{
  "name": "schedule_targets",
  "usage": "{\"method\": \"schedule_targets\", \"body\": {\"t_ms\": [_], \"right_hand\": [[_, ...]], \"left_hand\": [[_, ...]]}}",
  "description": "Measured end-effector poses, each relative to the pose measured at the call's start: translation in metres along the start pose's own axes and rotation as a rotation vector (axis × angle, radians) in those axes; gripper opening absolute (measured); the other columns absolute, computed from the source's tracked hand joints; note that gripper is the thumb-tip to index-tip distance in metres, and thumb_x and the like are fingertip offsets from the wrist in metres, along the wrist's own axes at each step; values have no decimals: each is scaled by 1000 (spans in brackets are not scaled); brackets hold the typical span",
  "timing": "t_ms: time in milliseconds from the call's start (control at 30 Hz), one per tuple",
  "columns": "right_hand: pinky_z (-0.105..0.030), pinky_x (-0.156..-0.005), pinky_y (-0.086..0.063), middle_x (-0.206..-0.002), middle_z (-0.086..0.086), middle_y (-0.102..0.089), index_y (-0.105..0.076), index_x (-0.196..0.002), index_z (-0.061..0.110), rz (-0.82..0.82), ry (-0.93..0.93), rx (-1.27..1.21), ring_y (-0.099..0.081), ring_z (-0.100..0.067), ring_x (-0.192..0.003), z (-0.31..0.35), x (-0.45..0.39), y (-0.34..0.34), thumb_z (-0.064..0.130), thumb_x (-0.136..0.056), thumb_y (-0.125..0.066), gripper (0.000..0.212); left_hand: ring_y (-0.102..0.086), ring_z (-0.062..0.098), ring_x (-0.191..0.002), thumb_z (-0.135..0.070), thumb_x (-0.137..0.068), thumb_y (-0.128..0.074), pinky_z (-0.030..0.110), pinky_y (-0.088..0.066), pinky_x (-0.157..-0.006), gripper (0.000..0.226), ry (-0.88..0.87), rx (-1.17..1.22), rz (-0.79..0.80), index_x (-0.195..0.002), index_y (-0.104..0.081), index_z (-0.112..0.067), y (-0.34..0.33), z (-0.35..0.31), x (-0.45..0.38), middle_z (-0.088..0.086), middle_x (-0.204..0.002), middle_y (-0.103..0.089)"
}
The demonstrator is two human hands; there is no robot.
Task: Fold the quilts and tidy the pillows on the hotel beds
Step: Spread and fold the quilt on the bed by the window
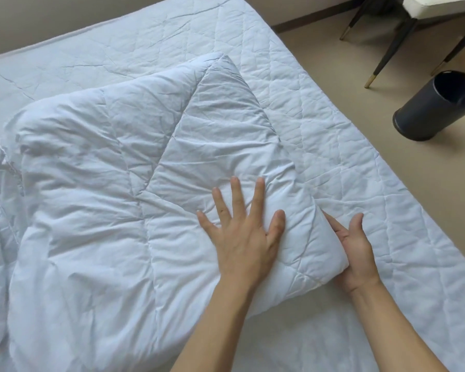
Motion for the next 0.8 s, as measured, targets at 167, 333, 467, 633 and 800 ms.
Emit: {"method": "schedule_targets", "body": {"t_ms": [167,333,467,633,800], "right_hand": [[-60,-125,-4,-168,-19,-5,-10,-163,17,161,-15,-124,-6,-43,-154,-30,1,-8,76,-96,-31,91],[-55,-124,-9,-169,-19,-13,-10,-163,13,181,-36,-160,-13,-37,-156,-37,-2,-27,78,-97,-23,94],[-51,-126,-4,-168,-21,-13,-15,-162,6,245,-104,-183,-13,-37,-156,-38,10,-46,80,-96,-20,100],[-55,-127,1,-168,-18,-18,-14,-163,18,401,-94,-173,-16,-38,-155,-28,35,-75,83,-90,-33,100],[-48,-120,-31,-164,-14,-33,-23,-161,22,423,48,-129,-34,-32,-150,-25,66,-115,73,-98,-18,81]], "left_hand": [[24,30,-153,-78,-86,1,68,16,-114,71,33,71,44,-151,16,-56,0,-13,3,-7,-167,22],[28,27,-152,-79,-84,1,67,16,-115,72,55,120,63,-150,17,-57,-2,-22,6,-11,-166,26],[27,24,-152,-80,-82,-3,66,17,-115,73,69,199,99,-149,16,-60,4,-31,10,-13,-165,25],[16,12,-155,-88,-73,-8,61,12,-119,79,67,505,108,-148,1,-65,31,-32,16,-20,-167,13],[5,-7,-151,-95,-76,-19,53,-3,-125,72,-19,805,17,-143,-14,-70,64,-11,32,-23,-167,-5]]}}
Point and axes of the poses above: each hand's wrist, its own x-axis away from the middle knuckle, its own y-axis out of the back of the hand, z = x × y, the point moved 2 cm from there along -x, towards the middle knuckle
